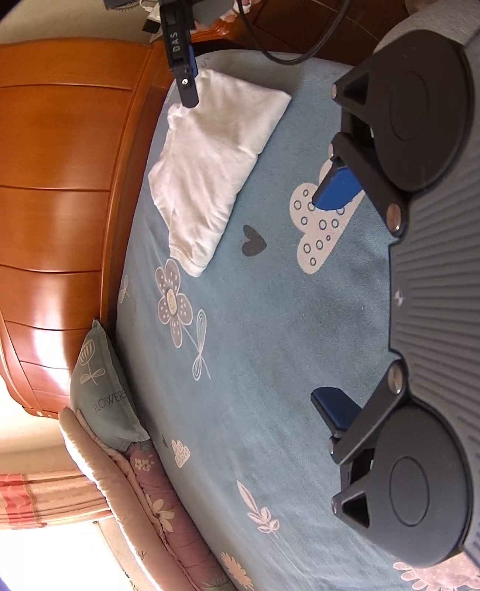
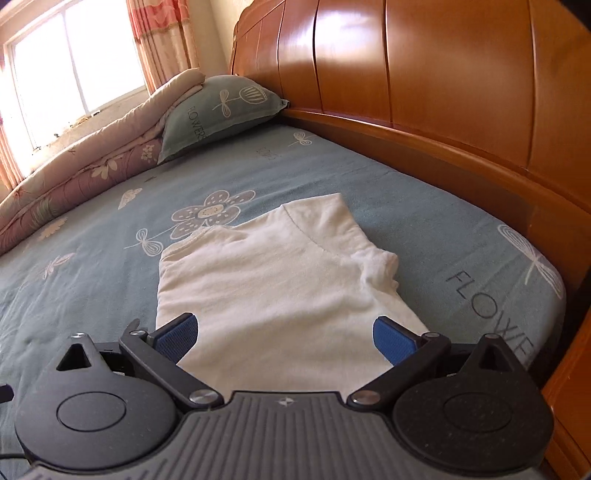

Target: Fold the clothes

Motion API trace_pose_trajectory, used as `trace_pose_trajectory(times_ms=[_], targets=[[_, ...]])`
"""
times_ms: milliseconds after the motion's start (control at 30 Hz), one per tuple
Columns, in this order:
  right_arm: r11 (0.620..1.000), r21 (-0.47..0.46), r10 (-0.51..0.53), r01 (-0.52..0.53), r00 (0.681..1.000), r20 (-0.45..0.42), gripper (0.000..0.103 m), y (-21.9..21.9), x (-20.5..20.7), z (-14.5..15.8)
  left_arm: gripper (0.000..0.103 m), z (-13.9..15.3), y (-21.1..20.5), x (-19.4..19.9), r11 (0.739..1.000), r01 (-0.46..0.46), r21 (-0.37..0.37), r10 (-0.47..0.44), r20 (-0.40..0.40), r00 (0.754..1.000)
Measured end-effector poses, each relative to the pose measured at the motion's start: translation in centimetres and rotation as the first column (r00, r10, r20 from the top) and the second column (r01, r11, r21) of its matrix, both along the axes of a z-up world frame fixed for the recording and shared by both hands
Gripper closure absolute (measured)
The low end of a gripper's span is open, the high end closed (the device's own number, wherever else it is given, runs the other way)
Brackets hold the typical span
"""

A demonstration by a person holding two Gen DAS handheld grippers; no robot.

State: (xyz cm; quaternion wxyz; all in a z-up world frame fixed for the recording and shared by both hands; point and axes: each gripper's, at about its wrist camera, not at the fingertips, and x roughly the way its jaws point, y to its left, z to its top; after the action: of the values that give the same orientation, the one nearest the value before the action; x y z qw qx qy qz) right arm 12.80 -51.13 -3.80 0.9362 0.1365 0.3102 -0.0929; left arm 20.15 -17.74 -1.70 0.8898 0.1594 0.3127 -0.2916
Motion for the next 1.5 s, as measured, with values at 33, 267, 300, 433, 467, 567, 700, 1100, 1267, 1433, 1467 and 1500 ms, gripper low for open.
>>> trace_pose_trajectory(times_ms=[33, 267, 300, 433, 467, 567, 700, 1100, 1267, 1433, 1467, 1500], targets=[[1.0, -0.024, 0.007, -0.007, 1.0, -0.001, 0.0, 0.6, -1.0, -0.1, 0.001, -0.1, -0.2, -0.2, 1.0, 0.007, 0.002, -0.007, -0.006, 1.0], [0.996, -0.09, 0.031, -0.026, 0.998, 0.052, 0.0, 1.3, -1.4, -0.9, 0.001, 0.1, -0.8, -1.4, 1.0, 0.029, 0.003, -0.029, -0.021, 0.999], [0.997, -0.081, 0.027, -0.021, 0.998, 0.065, 0.0, 1.0, -0.8, -1.0, 0.001, 0.2, -0.8, -1.4, 1.0, 0.027, 0.006, -0.027, -0.021, 0.999], [0.999, -0.04, 0.017, -0.014, 0.997, 0.081, 0.0, -0.7, 2.1, -1.7, 0.001, 0.0, -0.7, -1.2, 1.0, 0.014, 0.017, -0.013, -0.031, 0.999], [0.999, -0.031, 0.028, -0.026, 0.996, 0.081, 0.0, -1.0, 2.7, -1.9, 0.001, -0.1, -0.7, -1.1, 1.0, 0.01, 0.019, -0.01, -0.033, 0.999], [0.999, -0.041, 0.034, -0.031, 0.995, 0.093, 0.0, -1.9, 4.2, -2.5, 0.001, -0.3, -0.7, -0.9, 1.0, 0.005, 0.023, -0.004, -0.037, 0.999], [0.994, -0.024, -0.105, 0.107, 0.991, 0.078, 0.0, -4.1, 4.0, -3.1, 0.001, -0.4, -0.9, -0.5, 1.0, 0.007, 0.027, -0.005, -0.041, 0.999], [0.991, 0.061, 0.115, -0.12, 0.99, 0.083, 0.0, 1.4, 0.3, -0.8, 0.001, -0.3, -1.6, -0.9, 0.999, 0.0, 0.033, 0.001, -0.035, 0.999], [0.961, 0.093, 0.261, -0.261, 0.965, 0.013, 0.0, 6.3, 0.8, -2.9, 0.001, 0.4, -0.5, -0.9, 0.999, -0.029, 0.033, 0.03, -0.031, 0.999], [0.971, 0.054, 0.234, -0.233, 0.972, -0.016, 0.0, 7.3, -1.6, -3.4, 0.001, 0.9, 0.0, -1.1, 0.999, -0.027, 0.018, 0.028, -0.037, 0.999], [0.976, 0.039, 0.216, -0.216, 0.976, 0.008, 0.0, 6.6, -1.8, -2.8, 0.001, 1.0, -0.1, -1.2, 1.0, -0.02, 0.017, 0.021, -0.036, 0.999], [0.98, 0.025, 0.197, -0.198, 0.98, 0.032, 0.0, 5.9, -2.1, -2.2, 0.001, 1.0, -0.3, -1.4, 1.0, -0.014, 0.018, 0.015, -0.035, 0.999]])
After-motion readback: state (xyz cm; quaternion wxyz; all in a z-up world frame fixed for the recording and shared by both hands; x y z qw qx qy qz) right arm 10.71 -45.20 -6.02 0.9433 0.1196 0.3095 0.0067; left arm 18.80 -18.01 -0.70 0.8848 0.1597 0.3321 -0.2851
